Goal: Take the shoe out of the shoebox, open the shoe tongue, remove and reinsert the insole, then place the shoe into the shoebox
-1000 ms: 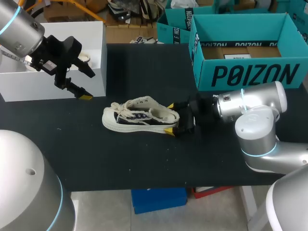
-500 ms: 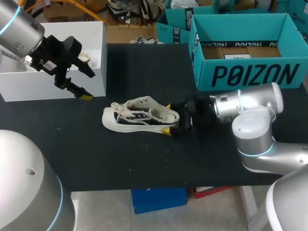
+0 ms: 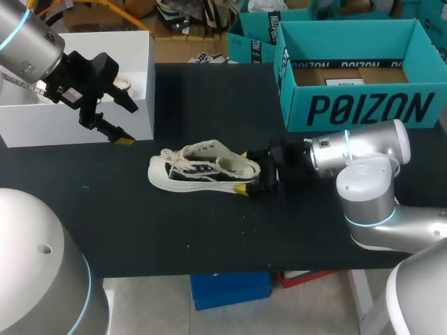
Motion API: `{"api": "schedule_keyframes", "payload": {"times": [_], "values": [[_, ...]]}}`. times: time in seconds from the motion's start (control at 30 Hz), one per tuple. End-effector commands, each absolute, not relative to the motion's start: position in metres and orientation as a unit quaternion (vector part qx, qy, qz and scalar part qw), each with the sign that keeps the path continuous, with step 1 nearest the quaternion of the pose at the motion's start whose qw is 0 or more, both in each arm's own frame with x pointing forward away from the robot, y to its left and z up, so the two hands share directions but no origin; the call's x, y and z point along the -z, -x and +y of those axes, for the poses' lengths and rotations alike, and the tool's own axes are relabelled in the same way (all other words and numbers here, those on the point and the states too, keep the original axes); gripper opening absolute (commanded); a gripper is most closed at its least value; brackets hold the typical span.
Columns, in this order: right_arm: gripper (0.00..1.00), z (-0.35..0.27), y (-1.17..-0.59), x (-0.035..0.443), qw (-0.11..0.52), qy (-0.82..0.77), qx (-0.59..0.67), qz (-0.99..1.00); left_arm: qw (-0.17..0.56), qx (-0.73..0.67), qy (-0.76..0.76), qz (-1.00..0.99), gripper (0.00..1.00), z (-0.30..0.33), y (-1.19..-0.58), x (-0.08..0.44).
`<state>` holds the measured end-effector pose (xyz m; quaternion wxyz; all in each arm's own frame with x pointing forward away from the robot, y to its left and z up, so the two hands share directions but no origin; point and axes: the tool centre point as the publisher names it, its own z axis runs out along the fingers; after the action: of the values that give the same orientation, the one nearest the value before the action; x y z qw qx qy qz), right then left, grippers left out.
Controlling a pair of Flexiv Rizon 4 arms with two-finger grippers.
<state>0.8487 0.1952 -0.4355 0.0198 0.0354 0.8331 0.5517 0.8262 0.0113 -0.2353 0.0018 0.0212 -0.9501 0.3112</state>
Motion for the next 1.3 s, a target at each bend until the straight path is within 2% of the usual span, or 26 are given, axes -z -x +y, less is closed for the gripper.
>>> {"api": "schedule_keyframes", "payload": {"times": [0.03,0.77,1.3], "values": [[0.00,0.198,-0.850,0.438,0.020,-0.036,-0.551,0.834,-0.012,-0.289,-0.034,-0.957,1.00,-0.004,-0.819,0.233],[0.00,0.198,-0.850,0.438,0.020,-0.036,-0.551,0.834,-0.002,-0.175,-0.150,-0.973,1.00,-0.075,-0.813,0.244],[0.00,0.198,-0.850,0.438,0.020,-0.036,-0.551,0.834,-0.010,-0.165,-0.171,-0.971,1.00,-0.085,-0.818,0.246]]}}
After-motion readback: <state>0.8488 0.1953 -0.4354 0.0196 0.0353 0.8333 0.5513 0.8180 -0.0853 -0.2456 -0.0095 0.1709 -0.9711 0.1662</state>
